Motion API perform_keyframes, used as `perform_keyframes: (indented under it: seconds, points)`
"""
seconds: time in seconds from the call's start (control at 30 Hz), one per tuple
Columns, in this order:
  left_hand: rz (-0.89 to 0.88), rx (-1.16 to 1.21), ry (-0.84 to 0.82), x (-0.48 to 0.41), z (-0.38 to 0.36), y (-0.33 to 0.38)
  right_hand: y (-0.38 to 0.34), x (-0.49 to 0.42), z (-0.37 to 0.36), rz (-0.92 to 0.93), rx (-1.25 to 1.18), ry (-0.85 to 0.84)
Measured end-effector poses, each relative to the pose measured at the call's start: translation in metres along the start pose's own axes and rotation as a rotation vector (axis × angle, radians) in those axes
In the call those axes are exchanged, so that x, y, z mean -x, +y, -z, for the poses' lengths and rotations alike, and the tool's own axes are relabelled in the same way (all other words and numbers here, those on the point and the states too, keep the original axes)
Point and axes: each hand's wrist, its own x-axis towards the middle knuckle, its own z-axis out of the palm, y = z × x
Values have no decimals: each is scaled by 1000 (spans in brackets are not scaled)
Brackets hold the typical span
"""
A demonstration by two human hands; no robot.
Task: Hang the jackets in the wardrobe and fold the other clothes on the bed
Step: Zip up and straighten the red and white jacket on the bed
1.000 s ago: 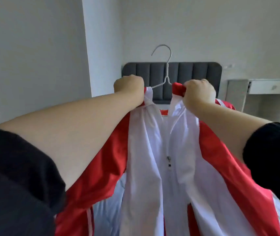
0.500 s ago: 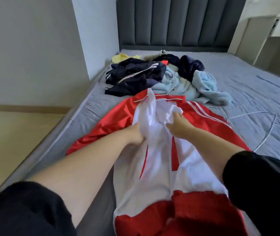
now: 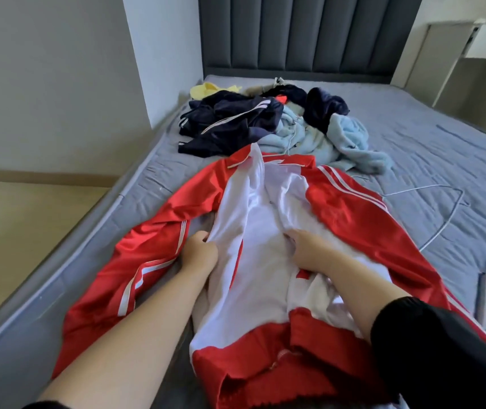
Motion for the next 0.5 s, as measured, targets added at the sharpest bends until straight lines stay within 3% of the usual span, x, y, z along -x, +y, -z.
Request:
perform_keyframes:
  seconds: [0.17,0.27,0.4,0.5]
  points:
    - [46,-129,84,-21,25,-20,37,14,23,-291,324,-9]
    - [-22,-208,87,-23,24,-24,37,20,32,-346,466,-54]
    - [-217,-375,64,-18,19,-29,6,17,36,-252,616,-89]
    - [-423,-585,18,-13,20,-34,-27,15,28,-13,572,-32]
